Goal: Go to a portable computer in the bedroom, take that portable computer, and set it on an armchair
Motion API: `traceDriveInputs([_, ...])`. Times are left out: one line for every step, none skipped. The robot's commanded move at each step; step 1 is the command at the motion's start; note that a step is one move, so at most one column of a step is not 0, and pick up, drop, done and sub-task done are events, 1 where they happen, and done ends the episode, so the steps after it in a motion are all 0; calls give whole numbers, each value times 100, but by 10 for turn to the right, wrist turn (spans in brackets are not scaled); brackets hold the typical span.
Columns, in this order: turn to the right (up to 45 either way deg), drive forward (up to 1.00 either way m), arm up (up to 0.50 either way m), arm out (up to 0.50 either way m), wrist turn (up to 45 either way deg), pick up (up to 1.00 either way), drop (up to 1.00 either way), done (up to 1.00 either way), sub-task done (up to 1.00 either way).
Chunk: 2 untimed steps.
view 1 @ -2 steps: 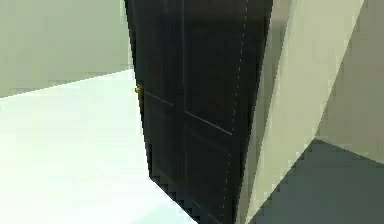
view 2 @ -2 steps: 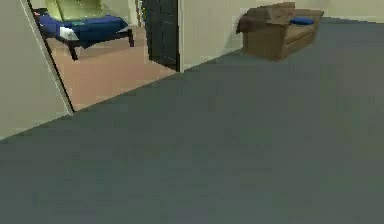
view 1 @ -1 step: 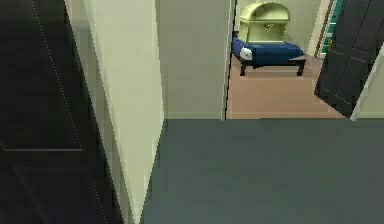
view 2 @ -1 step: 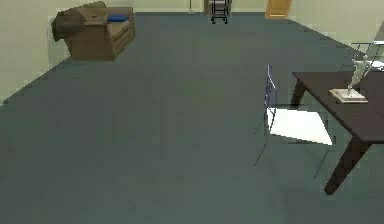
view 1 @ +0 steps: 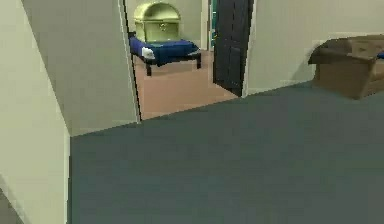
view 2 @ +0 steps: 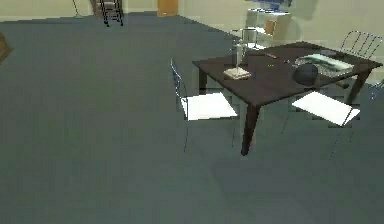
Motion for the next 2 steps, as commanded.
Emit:
traceDriveInputs([0, 100, 0, 0, 0, 0, 0, 0, 0])
traceDriveInputs([0, 100, 0, 0, 0, 0, 0, 0, 0])
